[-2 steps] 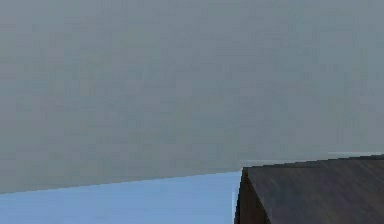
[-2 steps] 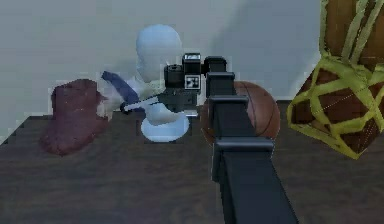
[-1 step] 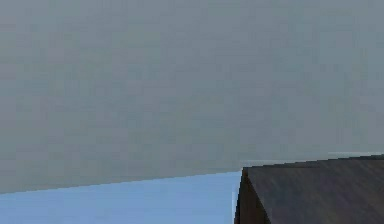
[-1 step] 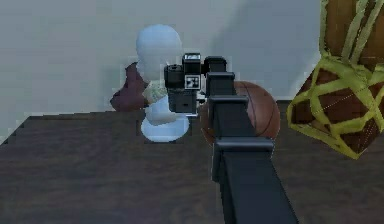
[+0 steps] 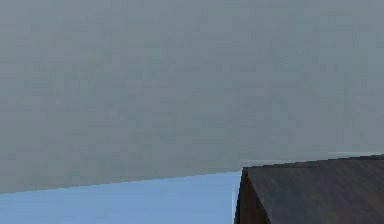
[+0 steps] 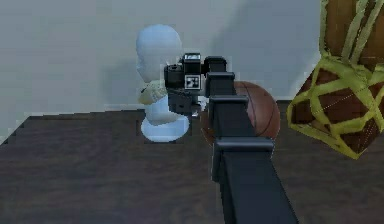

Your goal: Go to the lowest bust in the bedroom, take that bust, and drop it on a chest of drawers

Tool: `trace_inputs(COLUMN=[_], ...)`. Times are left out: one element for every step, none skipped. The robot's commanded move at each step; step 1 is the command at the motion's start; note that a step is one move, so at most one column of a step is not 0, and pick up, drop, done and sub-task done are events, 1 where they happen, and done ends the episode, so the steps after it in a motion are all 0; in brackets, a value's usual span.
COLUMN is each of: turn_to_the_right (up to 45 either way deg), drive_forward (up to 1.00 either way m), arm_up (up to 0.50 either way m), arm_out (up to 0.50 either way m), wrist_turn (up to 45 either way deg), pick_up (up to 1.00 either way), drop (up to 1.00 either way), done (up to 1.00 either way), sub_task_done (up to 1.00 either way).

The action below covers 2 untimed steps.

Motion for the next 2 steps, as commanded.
trace_inputs(turn_to_the_right=[0.0, 0.0], drive_forward=[0.00, 0.00], arm_up=[-0.12, 0.00], arm_out=[0.00, 0.00], wrist_turn=[0.0, 0.0], pick_up=[0.00, 0.00], drop=[0.00, 1.00], done=[0.00, 0.00], sub_task_done=[0.00, 0.00])
